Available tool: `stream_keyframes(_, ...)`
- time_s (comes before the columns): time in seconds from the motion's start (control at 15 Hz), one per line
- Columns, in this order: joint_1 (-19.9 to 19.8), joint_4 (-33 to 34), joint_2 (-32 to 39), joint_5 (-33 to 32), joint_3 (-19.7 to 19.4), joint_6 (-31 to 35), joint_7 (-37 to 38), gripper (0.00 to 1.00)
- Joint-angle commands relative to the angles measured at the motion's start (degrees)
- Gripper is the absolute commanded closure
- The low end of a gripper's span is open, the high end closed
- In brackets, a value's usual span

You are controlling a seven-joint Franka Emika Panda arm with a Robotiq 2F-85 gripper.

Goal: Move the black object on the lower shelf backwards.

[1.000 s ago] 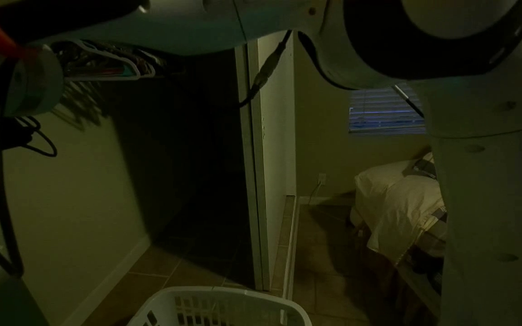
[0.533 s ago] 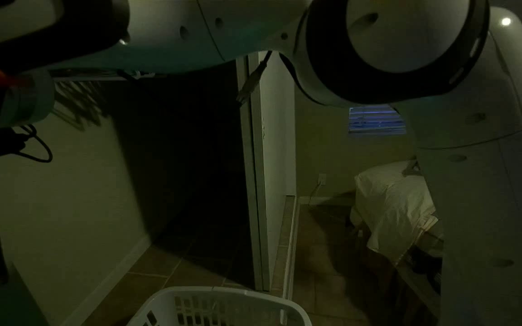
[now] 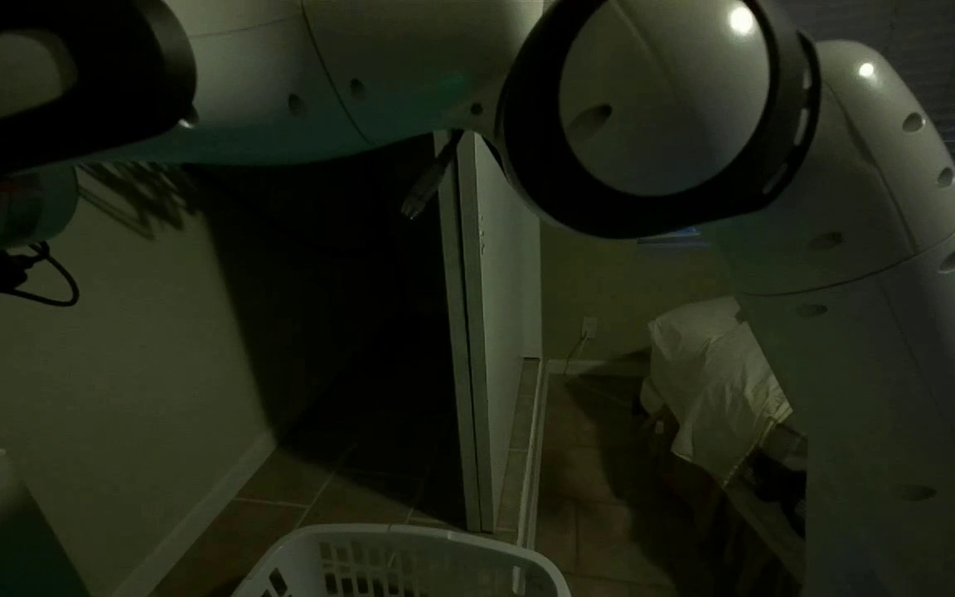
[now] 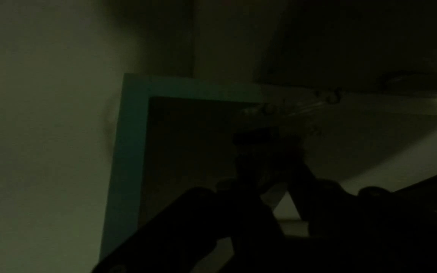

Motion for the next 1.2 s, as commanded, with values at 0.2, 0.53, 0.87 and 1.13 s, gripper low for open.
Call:
stream_keyframes(0.2, 2.2, 5.9, 3.4, -1.2, -1.9, -2.9, 0.5, 0.93)
stream_keyframes(0.53, 2.1, 5.9, 3.0, -1.1, -1.9, -3.9, 0.6, 0.39)
stream_keyframes(0.87, 2.0, 4.9, 0.7, -1.3, -1.8, -6.2, 0.1, 0.05)
stream_keyframes(1.13, 1.0, 2.4, -3.7, 0.7, -0.3, -11.6, -0.7, 0.00)
